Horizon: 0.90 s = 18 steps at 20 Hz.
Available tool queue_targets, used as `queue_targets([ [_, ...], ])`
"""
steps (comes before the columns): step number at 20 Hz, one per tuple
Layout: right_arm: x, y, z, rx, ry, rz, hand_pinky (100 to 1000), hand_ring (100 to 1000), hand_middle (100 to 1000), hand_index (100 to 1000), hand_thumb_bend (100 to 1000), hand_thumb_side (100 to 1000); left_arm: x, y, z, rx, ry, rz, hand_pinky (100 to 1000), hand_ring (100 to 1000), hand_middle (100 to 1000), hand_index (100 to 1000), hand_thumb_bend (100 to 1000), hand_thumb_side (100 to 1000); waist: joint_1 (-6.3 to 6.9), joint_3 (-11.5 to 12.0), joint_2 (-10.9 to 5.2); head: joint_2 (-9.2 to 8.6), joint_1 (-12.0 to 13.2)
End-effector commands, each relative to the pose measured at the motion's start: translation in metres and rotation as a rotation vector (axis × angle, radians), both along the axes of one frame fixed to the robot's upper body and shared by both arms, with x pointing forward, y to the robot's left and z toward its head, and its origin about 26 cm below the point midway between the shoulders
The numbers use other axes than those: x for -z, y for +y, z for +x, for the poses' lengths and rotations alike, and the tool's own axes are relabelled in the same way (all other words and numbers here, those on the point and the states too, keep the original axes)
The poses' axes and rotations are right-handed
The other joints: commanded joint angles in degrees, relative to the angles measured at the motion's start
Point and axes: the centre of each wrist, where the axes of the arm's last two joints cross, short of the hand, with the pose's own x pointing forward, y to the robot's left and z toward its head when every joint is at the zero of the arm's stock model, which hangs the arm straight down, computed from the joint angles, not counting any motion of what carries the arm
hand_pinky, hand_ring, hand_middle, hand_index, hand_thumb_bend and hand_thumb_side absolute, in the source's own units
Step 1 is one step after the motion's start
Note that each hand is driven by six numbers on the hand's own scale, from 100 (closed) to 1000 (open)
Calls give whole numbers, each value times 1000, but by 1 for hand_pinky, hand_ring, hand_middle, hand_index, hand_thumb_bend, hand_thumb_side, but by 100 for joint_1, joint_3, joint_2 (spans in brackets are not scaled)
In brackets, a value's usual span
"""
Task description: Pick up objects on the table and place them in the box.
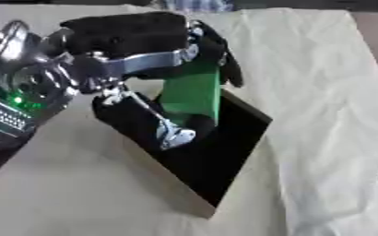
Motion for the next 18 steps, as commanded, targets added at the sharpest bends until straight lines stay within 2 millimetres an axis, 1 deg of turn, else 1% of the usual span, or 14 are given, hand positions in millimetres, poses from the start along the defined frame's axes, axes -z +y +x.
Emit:
queue_targets([
  [1, -5, 1, -2, -6, -20, -4, 654, 660, 581, 759, 100, 823, 5, -3, 7, -6, -14, 9, 470, 555, 647, 799, 100, 124, -14, -18, -84, 20, 6],
  [8, -3, 4, -2, -13, -11, 7, 652, 659, 579, 758, 100, 831, 33, -11, 29, -17, 29, 20, 464, 550, 638, 789, 100, 166, -48, -55, -40, -6, 23],
  [13, -2, 5, -2, -13, -7, 14, 651, 658, 578, 757, 100, 835, 50, -16, 42, 32, 98, 43, 469, 555, 626, 771, 100, 212, -41, -81, -14, -35, 18],
  [17, -2, 6, -2, -13, -6, 15, 650, 658, 578, 756, 100, 835, 60, -17, 52, 59, 120, 54, 494, 580, 636, 766, 100, 232, -35, -93, 5, -58, 12],
  [18, -2, 6, -2, -14, -6, 15, 650, 657, 577, 756, 100, 836, 63, -17, 56, 59, 120, 55, 526, 611, 651, 768, 100, 254, -37, -97, 9, -59, 14],
])
